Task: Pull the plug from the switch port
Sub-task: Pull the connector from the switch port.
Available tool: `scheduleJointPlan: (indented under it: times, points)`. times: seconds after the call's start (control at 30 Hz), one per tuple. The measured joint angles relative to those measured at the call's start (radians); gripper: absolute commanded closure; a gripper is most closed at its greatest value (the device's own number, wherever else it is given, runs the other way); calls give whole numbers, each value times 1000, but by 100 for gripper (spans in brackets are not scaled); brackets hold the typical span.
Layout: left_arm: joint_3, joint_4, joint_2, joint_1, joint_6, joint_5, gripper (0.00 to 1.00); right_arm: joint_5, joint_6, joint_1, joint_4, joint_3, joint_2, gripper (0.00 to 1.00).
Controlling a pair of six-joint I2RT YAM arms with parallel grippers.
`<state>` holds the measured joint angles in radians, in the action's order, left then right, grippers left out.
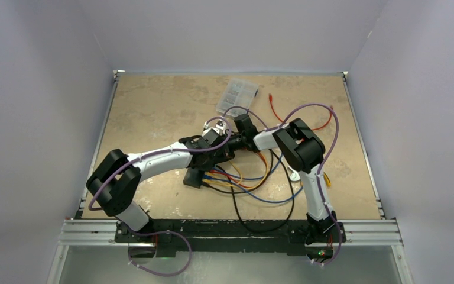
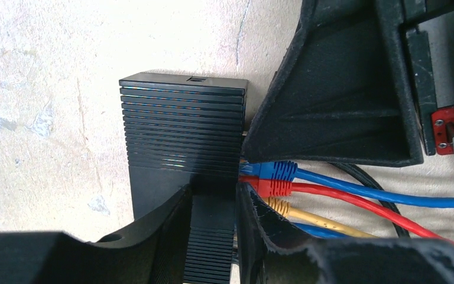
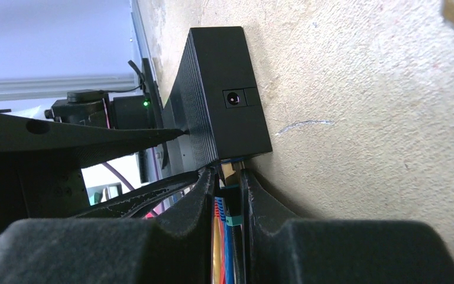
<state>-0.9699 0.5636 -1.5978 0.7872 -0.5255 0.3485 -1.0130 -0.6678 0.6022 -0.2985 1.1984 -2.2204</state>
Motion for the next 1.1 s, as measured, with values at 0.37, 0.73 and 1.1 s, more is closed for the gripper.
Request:
scheduleJointPlan:
  times: [0.37, 0.73, 1.1]
  points:
    - [-1, 2, -1, 6, -59, 19, 73, 0, 48, 1, 19, 3, 2, 100]
    - [23, -2, 12, -64, -58, 68, 74, 1, 102, -1, 92, 2, 24, 100]
    - [30, -16, 16, -68, -23, 52, 75, 79, 131, 0, 241, 101, 28, 100]
